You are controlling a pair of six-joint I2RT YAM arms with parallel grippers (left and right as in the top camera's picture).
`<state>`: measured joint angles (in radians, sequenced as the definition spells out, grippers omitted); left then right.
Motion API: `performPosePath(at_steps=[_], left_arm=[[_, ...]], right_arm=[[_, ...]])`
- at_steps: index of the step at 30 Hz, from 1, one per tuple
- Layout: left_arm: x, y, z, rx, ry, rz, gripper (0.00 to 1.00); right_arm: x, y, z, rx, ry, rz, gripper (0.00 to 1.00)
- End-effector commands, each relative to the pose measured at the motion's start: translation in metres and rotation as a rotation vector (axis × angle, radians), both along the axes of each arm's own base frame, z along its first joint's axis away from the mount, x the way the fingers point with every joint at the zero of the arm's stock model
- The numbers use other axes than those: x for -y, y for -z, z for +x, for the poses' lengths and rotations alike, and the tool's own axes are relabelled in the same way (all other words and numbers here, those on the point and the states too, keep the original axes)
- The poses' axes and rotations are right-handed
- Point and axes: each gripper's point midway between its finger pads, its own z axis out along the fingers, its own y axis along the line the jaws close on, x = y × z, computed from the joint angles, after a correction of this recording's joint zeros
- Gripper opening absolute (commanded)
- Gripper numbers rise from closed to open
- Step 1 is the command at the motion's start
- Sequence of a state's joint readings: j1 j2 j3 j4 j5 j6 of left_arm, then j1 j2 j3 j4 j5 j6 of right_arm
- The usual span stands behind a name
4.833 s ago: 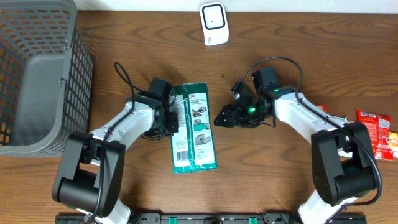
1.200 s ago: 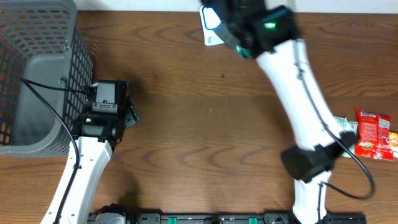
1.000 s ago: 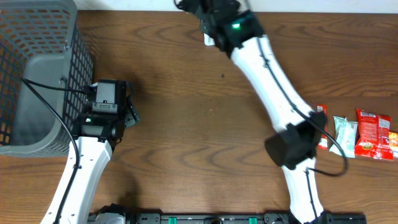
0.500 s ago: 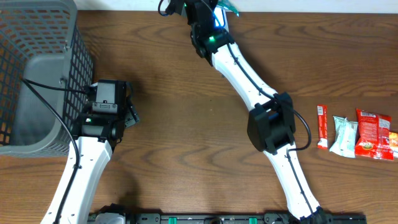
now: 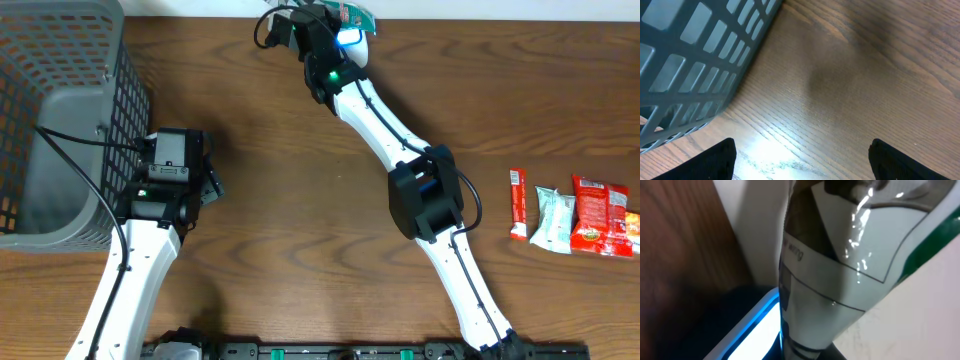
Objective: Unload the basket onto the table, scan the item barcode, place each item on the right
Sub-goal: 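Raise the gloves pack to the scanner and hold its barcode against it, then carry the gloves pack down to the right side of the table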
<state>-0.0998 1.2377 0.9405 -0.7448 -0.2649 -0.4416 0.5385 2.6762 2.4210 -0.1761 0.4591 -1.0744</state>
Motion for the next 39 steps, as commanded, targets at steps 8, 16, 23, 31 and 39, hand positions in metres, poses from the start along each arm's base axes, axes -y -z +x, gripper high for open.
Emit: performPosePath(at_steps=[8,16,23,31,39], left_arm=[[-0.002,0.000,0.000,-0.003,-0.007,0.004,0.86],[-0.002,0.000,0.000,-0.004,-0.007,0.004,0.86],[-0.002,0.000,0.000,-0.003,-0.007,0.004,0.86],[-0.002,0.000,0.000,-0.004,-0.007,0.004,0.86],[-0.002,0.000,0.000,-0.003,-0.007,0.004,0.86]], right_arm=[[-0.029,0.022,-0.020,-0.158,-0.049,0.230,0.01],[-0.029,-0.004,-0.020,-0.124,-0.045,0.268,0.01],[-0.010,-0.105,-0.030,-0.036,-0.014,0.401,0.01],[0.056,-0.218,-0.096,-0.089,0.092,0.519,0.01],[0.159,-0.241,-0.165,-0.257,0.352,0.633,0.01]])
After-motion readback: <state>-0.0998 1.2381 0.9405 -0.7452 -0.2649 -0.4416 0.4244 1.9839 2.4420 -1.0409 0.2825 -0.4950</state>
